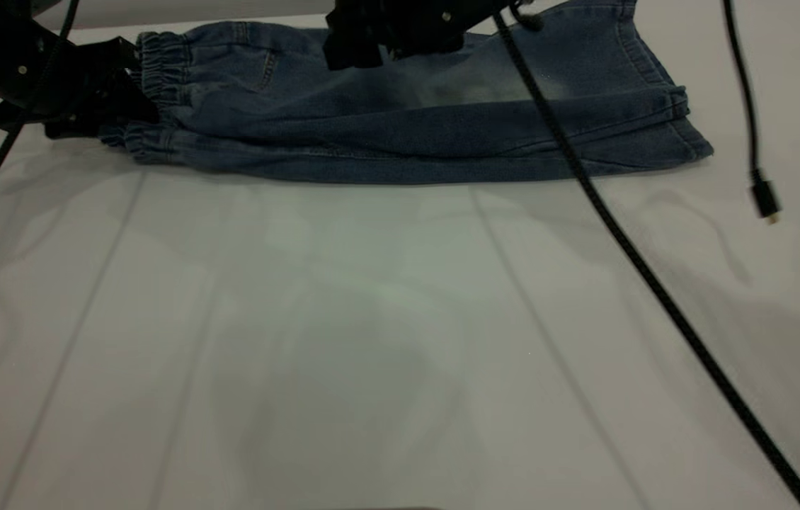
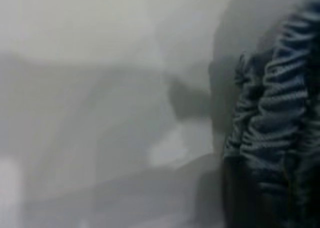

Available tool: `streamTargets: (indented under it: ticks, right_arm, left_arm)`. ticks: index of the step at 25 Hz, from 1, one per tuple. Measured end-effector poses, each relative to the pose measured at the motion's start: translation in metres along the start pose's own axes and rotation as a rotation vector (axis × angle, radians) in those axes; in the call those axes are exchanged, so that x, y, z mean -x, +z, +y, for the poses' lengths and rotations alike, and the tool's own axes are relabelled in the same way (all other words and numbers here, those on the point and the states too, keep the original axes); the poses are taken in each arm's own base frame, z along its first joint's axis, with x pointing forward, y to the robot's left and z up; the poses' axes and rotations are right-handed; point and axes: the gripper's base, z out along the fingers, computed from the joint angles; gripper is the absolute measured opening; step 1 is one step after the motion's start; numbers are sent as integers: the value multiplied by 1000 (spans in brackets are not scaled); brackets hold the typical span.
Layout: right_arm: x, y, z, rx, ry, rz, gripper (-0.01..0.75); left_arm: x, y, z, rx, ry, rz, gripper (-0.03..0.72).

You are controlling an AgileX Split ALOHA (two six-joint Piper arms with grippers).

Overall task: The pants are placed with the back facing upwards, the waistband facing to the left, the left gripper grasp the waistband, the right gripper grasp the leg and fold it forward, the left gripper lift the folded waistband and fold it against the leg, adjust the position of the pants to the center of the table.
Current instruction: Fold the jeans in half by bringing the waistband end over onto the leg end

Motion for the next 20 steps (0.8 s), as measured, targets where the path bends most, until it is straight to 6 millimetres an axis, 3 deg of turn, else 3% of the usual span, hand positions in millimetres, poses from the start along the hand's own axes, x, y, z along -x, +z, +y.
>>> streamTargets:
  ticks: [3, 4, 9, 14, 20]
  right_arm:
    - [-5, 12, -3, 12, 14, -5, 498]
    - [-7, 14, -4, 12, 17, -4, 498]
    - [-21, 23, -9, 4, 20, 23, 498]
    - [-35, 33, -10, 16, 23, 52, 498]
    - [-42, 37, 19, 164, -5, 83, 498]
  left_arm:
    - [1, 0, -1, -13, -5, -11, 89]
    - [1, 0, -2, -19, -6, -11, 68]
    - [3, -5, -8, -63, 13, -2, 60]
    - [25, -37, -27, -122, 96, -52, 58]
    - [48, -80, -49, -172, 185, -124, 58]
